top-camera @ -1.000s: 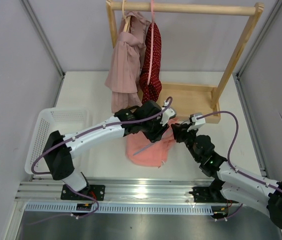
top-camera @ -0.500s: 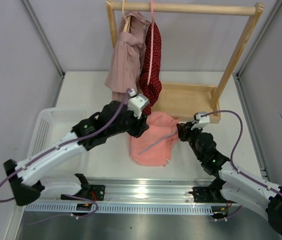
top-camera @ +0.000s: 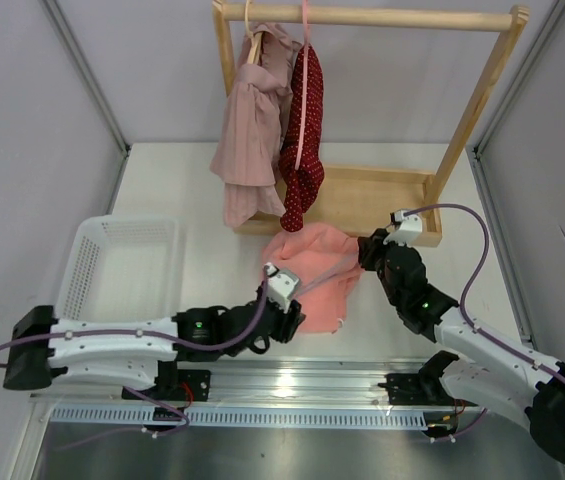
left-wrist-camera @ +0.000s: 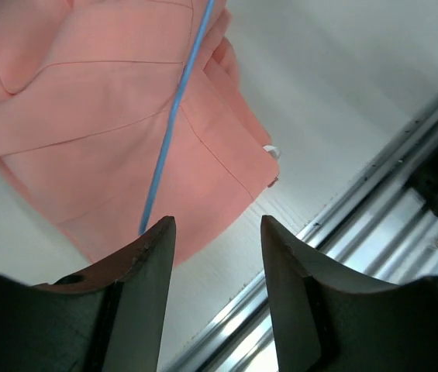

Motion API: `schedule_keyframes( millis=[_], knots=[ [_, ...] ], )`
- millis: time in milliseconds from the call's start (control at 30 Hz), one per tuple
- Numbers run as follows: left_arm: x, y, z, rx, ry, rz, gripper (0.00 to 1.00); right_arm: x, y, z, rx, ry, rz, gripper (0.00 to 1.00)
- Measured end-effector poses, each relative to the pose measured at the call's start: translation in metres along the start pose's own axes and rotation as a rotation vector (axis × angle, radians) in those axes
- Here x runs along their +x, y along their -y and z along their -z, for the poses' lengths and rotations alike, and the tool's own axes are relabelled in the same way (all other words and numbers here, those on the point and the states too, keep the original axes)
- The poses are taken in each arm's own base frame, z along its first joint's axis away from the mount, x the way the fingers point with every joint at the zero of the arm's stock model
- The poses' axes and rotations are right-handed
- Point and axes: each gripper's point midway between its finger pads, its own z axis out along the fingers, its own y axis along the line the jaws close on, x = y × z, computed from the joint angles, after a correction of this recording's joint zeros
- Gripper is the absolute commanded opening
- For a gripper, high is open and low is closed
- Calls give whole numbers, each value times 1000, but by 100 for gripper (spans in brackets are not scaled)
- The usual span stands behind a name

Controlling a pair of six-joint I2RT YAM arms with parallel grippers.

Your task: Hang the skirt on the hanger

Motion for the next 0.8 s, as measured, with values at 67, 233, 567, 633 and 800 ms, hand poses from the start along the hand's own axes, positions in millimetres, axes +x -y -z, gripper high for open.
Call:
schedule_keyframes(
  millis=[67, 233, 567, 633, 800],
  knots=[
    [9, 9, -14, -27, -7, -29, 54, 0, 0, 0, 2, 0, -6, 0],
    [19, 39, -46, -51, -32, -118, 54, 0, 0, -1, 6, -2, -16, 0],
    [17, 110, -87, 19, -49, -215, 53, -1, 2, -2, 16, -6, -21, 0],
    [21, 118, -97, 19, -73, -233, 52, -1, 2, -2, 17, -6, -22, 0],
    [45, 117, -116, -25, -165, -270, 49, -2, 4, -3, 21, -6, -36, 0]
  ],
)
